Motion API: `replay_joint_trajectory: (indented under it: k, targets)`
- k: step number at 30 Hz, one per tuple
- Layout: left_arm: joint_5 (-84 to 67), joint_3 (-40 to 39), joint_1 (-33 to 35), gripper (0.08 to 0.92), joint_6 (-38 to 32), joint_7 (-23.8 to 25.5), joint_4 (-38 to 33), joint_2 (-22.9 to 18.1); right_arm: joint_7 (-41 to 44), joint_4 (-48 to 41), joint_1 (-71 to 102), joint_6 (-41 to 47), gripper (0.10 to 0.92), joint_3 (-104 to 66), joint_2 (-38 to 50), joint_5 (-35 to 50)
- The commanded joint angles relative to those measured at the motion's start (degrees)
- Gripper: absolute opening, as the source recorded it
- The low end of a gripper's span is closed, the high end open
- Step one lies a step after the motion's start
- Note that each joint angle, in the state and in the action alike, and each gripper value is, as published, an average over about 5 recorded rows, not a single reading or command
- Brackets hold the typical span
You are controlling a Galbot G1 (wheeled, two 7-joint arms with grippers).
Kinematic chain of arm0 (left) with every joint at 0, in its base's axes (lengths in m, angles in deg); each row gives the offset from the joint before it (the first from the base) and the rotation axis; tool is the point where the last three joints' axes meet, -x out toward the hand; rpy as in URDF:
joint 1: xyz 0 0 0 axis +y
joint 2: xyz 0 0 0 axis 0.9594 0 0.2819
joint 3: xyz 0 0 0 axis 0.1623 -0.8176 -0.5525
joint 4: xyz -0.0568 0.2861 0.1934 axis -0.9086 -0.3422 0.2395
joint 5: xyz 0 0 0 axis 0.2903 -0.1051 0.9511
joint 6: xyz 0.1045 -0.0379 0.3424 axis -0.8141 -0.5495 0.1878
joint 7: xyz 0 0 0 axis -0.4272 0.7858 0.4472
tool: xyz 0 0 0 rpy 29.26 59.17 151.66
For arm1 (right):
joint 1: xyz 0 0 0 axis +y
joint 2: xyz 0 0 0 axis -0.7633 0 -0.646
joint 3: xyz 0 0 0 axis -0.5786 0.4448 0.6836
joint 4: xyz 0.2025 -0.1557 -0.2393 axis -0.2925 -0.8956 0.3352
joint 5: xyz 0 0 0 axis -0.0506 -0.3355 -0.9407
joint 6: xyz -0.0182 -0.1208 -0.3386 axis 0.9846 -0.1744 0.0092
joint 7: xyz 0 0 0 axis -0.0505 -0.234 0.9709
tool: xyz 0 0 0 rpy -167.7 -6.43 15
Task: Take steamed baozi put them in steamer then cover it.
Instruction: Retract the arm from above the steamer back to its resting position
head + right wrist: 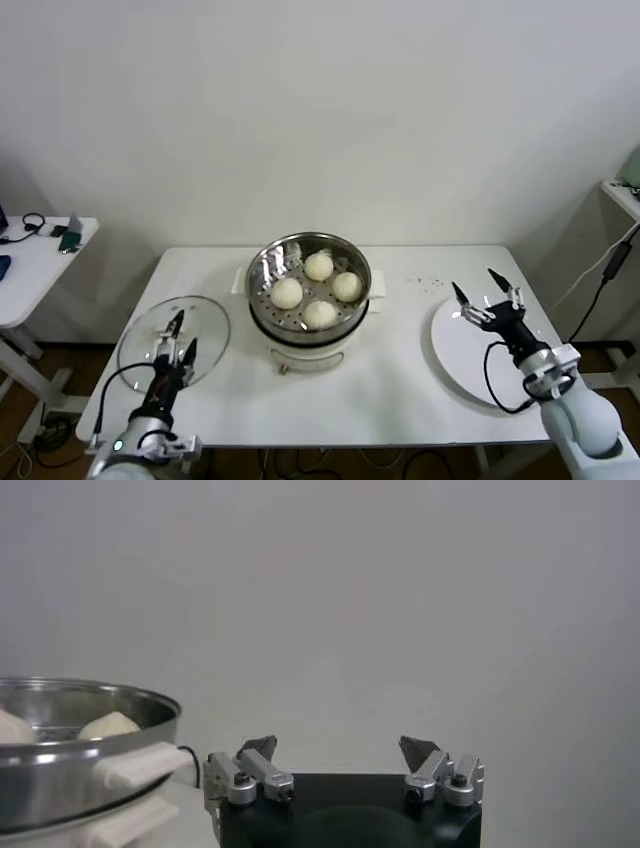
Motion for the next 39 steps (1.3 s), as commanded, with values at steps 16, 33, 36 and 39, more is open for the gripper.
replay_joint_trajectory:
  k: [16, 33, 36, 39]
  targets:
    - [19.0, 1.6, -21.3, 0.823, -3.4, -3.1, 34.0, 0.6, -0.6, 2.1, 9.3, -0.2, 0.823, -8.9, -6.3, -3.5]
    - [17.0, 1.0, -26.9, 0.823, -3.9, -4.8, 38.9, 0.8, 0.1, 1.7, 9.7, -0.5, 0.823, -9.2, -7.1, -5.8]
    - [16.2, 0.9, -27.4, 0.823, -3.7, -5.1, 39.4, 0.8, 0.3, 1.5, 9.9, -0.8, 0.823, -9.3, -7.3, -6.5]
    - [15.0, 0.7, -27.3, 0.823, -3.9, -5.2, 39.3, 0.9, 0.6, 1.1, 10.0, -1.1, 0.823, -9.3, -7.6, -7.4]
